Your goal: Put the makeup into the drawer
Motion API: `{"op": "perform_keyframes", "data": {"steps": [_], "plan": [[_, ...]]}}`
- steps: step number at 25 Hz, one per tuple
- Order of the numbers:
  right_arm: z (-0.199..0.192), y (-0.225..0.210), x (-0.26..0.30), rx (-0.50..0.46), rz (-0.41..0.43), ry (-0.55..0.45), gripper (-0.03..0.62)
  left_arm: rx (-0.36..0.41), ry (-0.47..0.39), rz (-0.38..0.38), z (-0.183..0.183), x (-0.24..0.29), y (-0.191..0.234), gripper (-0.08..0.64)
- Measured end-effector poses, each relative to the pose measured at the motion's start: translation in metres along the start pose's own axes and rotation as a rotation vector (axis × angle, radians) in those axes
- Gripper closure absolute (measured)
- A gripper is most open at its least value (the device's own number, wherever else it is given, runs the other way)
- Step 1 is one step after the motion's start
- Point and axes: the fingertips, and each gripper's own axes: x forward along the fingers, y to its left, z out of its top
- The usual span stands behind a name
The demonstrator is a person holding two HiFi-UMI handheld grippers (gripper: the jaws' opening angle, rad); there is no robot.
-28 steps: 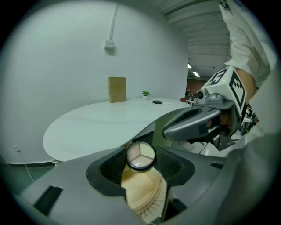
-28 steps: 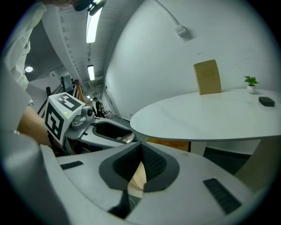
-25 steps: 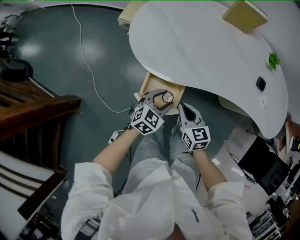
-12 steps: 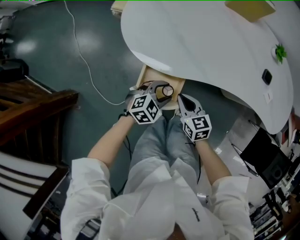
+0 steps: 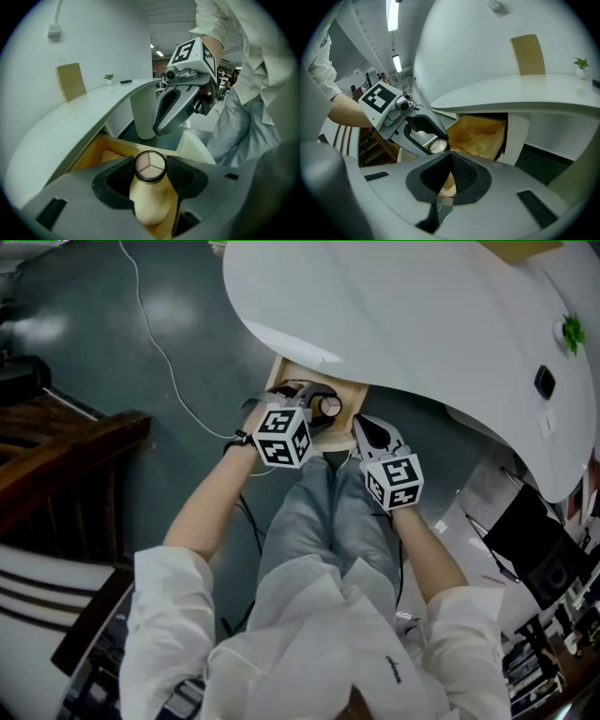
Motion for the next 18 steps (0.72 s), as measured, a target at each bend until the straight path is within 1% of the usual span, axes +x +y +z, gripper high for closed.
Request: {"op": "perform_keyframes", "data": {"steps": [3, 10, 14, 18], "plan": [[-0.006, -0.003, 0.007, -0.001, 0.002, 0.005, 0.575, 0.023, 0.006, -0.025, -0.006, 0.012, 0.001, 0.331], [-0.014, -0.004, 0.017, 0.012, 0.010, 0.003, 0.575, 0.076, 0.064, -0.079, -0.015, 0.039, 0.002, 0.331], [-0.019, -0.007, 0.019, 0.018, 0.006, 0.004, 0.575, 0.117, 0.107, -0.138, -0.025, 0.054, -0.004, 0.331], [-0.024, -0.011, 0.023, 0.016, 0.003, 0.011, 0.575, 0.159, 0.124, -0.183, -0.031, 0.067, -0.008, 0.331]]}}
